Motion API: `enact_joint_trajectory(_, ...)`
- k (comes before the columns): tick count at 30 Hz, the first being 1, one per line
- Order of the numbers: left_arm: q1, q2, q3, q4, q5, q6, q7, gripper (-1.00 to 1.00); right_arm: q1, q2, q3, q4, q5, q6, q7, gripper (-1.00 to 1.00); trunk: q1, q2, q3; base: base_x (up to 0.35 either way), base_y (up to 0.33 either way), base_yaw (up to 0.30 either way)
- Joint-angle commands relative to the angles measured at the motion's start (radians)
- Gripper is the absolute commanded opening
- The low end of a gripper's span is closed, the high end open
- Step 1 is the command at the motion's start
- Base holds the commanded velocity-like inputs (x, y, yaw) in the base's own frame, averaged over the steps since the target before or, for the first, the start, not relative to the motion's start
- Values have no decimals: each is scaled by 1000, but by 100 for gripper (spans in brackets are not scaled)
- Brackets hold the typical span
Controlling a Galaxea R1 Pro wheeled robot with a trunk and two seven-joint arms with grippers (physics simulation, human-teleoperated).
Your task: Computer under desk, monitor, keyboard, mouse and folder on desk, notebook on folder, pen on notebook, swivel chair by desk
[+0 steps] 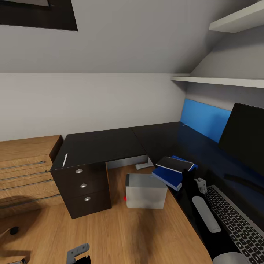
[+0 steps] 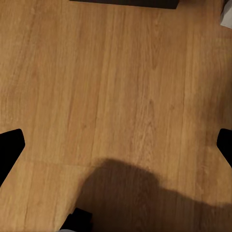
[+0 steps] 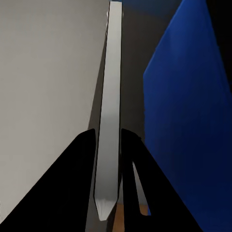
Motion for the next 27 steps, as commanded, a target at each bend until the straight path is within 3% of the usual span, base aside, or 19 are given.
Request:
enact_joint_trajectory(1, 0, 1, -2, -2, 5, 3, 7, 100, -1, -1, 3, -2, -10, -8, -1, -100, 0, -1, -1, 0, 0, 0)
enact_joint_trajectory(27, 0, -1, -11, -3, 4, 3, 7, 100, -1, 0, 1, 4, -10, -9, -8, -100, 0, -1, -1, 35, -14, 0)
